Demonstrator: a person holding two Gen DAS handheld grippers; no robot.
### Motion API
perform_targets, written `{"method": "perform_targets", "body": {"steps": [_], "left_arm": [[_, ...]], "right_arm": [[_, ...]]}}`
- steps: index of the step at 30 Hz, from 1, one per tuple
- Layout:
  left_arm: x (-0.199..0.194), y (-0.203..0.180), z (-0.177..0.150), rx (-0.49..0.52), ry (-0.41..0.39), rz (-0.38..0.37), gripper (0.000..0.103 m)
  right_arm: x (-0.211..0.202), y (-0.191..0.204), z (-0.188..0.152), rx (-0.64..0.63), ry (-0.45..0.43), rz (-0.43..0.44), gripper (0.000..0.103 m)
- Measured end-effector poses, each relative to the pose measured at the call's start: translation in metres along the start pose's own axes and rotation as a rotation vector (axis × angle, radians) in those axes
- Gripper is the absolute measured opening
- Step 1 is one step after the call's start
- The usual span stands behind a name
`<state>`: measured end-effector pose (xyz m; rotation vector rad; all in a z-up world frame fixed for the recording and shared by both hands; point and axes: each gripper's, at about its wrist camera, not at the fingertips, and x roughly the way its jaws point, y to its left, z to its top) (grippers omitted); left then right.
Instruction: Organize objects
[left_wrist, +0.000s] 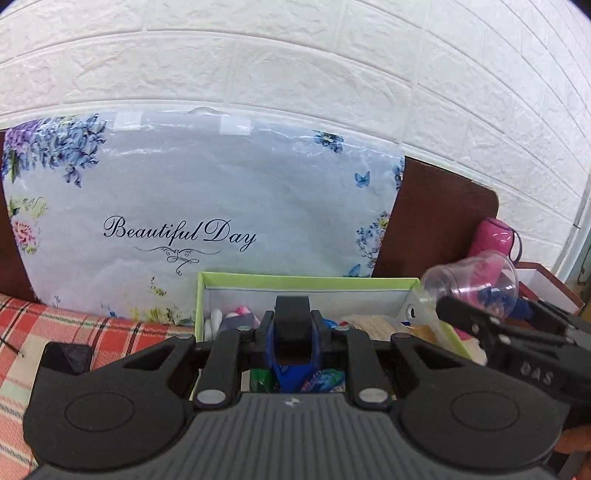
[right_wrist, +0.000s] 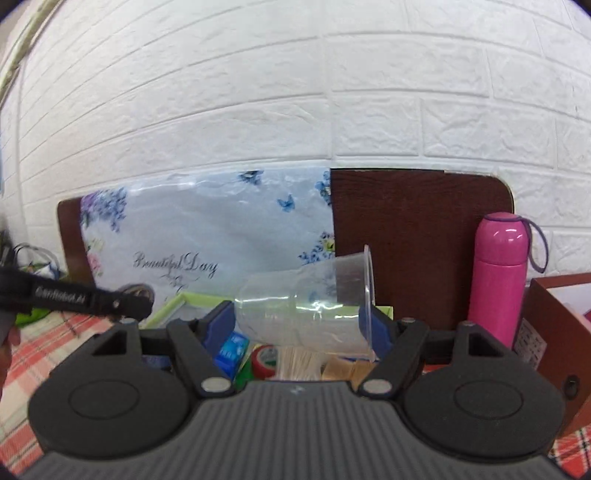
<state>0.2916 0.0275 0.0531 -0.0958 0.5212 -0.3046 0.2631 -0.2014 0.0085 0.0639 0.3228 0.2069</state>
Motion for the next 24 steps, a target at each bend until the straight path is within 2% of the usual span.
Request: {"method": "perform_targets", "body": {"steps": [5,6,7,8,10,12,16,20,24], "left_arm": [[0.022,0.007,0.005,0.002,-0.002,0.005,0.02],[0.026,0.009,0.005,-0.001,-0.008,-0.001,0.022],[0.03,0.01,0.003,-0.009,-0.008,-0.009,0.034],[0.032,0.012,0.001,-0.02,0.0,-0.014,0.057],[0.032,0.014,-0.007,-0.04,-0.008,0.016,0.076],[0.025,0.013,-0.015,-0.023,-0.037,0.038,0.076],[0.012,0.01,-0.025,0.003,-0.043,0.062,0.079],[-0.01,0.0,-0.033,0.018,-0.056,0.089,0.084],[-0.038,-0.019,-0.041,0.051,-0.038,0.159,0.086]], "right_arm": [[0.04,-0.005,-0.001,0.038,0.007,-0.023,0.074],[0.047,-0.005,-0.004,0.038,0.009,-0.026,0.078],[0.054,-0.005,-0.007,0.033,0.024,-0.036,0.093],[0.06,-0.005,-0.012,0.022,0.049,-0.06,0.099],[0.062,-0.005,-0.025,-0.003,0.068,-0.086,0.102],[0.056,-0.008,-0.036,-0.006,0.075,-0.083,0.103],[0.035,-0.014,-0.05,0.02,0.064,-0.088,0.103],[0.007,-0.017,-0.048,0.061,0.066,-0.077,0.103],[-0.036,-0.009,-0.043,0.035,0.087,-0.074,0.103]]}}
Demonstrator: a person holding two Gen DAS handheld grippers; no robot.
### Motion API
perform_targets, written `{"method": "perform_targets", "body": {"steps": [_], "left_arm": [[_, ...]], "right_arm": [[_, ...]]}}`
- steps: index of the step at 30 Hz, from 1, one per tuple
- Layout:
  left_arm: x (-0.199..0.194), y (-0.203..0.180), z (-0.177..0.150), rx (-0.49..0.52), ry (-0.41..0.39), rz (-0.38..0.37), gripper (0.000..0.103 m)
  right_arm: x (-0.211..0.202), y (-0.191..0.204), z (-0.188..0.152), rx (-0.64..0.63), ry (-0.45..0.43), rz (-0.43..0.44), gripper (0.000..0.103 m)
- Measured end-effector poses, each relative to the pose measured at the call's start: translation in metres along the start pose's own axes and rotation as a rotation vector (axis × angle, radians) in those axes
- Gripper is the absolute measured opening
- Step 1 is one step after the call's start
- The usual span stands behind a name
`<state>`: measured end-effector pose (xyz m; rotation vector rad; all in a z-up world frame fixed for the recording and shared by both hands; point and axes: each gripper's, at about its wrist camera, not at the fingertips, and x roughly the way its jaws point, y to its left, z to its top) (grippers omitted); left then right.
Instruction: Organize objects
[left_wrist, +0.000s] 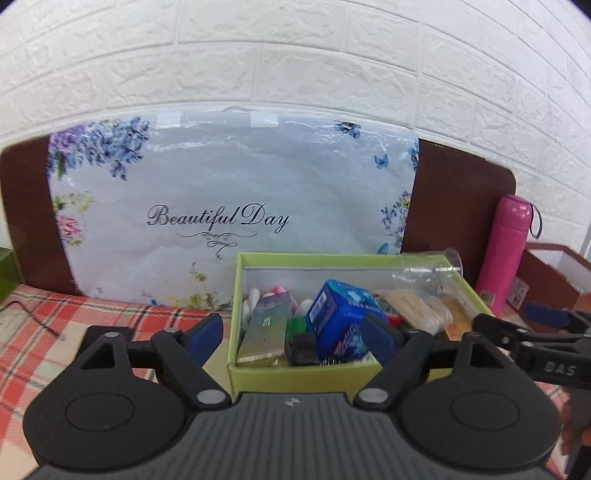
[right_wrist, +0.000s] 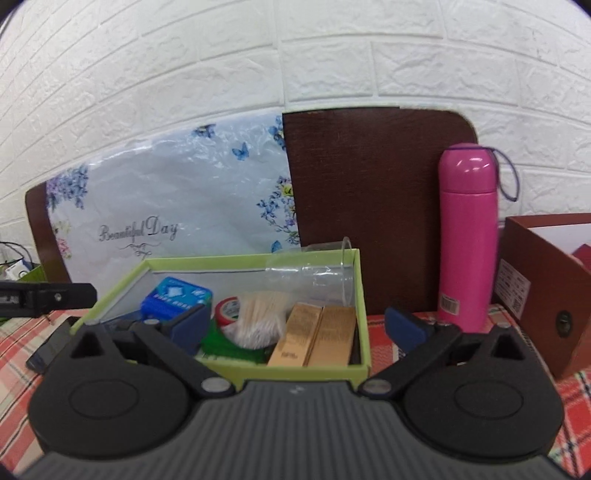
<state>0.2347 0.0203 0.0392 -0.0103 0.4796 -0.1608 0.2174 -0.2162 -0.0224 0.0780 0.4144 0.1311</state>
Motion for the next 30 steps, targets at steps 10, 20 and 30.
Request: {"method": "perform_targets", "body": {"steps": [10,20,30], "left_arm": [[-0.087,-0.037,-0.047,0.041,-0.017,0.105,0.096],[-0.135,-0.052,-0.091,0.022,0.058,0.156,0.096],[-0.148,-0.055,-0.103,0.03,0.06,0.141,0.096]], "right_arm": [[-0.121,0.02,-0.027,-0.082,0.098,-0.02,0.103],[-0.169,0.036,-0.069,-0.055,0.138,-0.055,0.103],[-0.184,0.041,-0.081,-0.038,0.13,-0.089,0.103]]}}
